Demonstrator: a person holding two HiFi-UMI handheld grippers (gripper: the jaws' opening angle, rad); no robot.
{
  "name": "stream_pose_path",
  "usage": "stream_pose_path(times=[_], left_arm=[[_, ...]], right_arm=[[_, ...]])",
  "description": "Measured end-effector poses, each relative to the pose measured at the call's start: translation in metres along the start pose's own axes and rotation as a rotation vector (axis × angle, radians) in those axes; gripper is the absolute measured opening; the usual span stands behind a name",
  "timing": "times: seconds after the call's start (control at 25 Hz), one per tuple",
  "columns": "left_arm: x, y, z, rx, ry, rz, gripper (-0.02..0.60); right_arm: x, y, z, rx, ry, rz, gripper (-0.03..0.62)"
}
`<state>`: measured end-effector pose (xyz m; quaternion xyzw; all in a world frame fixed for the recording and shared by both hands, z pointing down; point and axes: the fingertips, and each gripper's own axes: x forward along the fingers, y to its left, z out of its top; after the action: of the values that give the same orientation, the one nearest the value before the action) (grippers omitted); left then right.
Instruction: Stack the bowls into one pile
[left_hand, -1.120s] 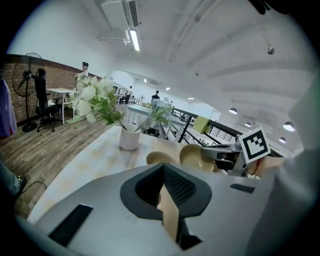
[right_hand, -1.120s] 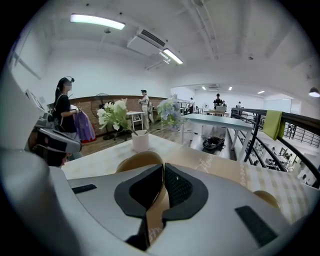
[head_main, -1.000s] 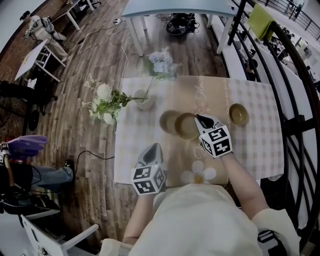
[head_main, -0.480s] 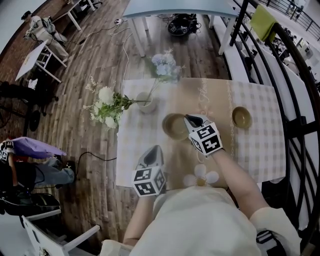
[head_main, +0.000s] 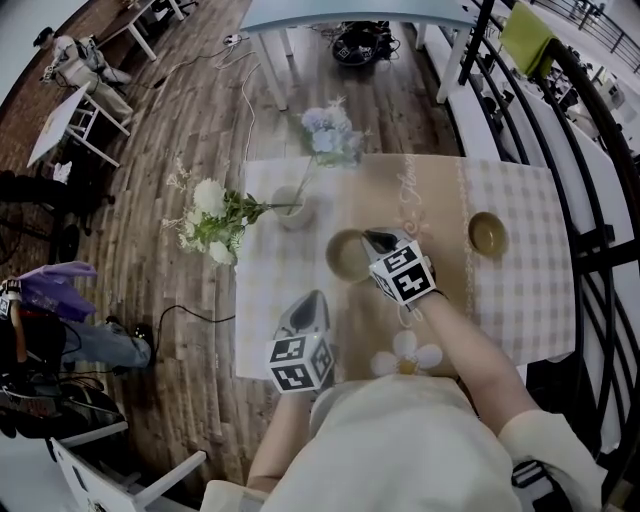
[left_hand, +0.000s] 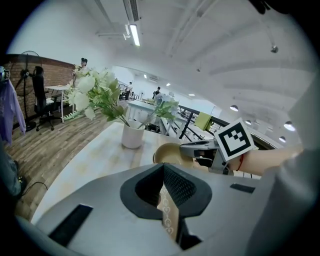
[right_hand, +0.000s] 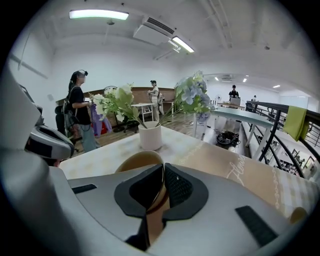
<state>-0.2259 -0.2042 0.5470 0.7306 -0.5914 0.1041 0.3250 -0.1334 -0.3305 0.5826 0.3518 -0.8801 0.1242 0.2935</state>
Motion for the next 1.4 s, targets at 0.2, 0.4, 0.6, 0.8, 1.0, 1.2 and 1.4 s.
stream_pose_path(times=[0.2,0.4,0.6,0.8,1.0,1.2,1.4], left_arm=[[0.005,0.002,-0.002,0.000,0.015,-0.008,0.005],[0.011,0.005,-0.005,0.000,0.029,-0.013,0.005],[0.015,0.003,-0.007,0.000,0.040,-0.022,0.005],[0.018,0.005,-0.007,0.002,0.045,-0.024,0.005],[0.020,0.007,-0.006,0.001,0.044,-0.025,0.005],[0.021,0.007,-0.008,0.000,0.046,-0.026,0.005],[0.017,0.007,-0.008,0.000,0.052,-0.029,0.005]], right_arm=[[0.008,-0.001,-0.009,0.021,0.030,0.000,0.012],[0.014,-0.003,-0.016,0.008,0.038,-0.014,0.014],[0.019,-0.006,-0.023,0.021,0.060,-0.017,0.044],[0.021,-0.009,-0.021,0.012,0.050,-0.039,0.072],[0.022,-0.010,-0.029,0.019,0.077,-0.049,0.103],[0.027,-0.009,-0.039,0.034,0.113,-0.044,0.103],[0.027,-0.010,-0.043,0.051,0.137,-0.058,0.067]])
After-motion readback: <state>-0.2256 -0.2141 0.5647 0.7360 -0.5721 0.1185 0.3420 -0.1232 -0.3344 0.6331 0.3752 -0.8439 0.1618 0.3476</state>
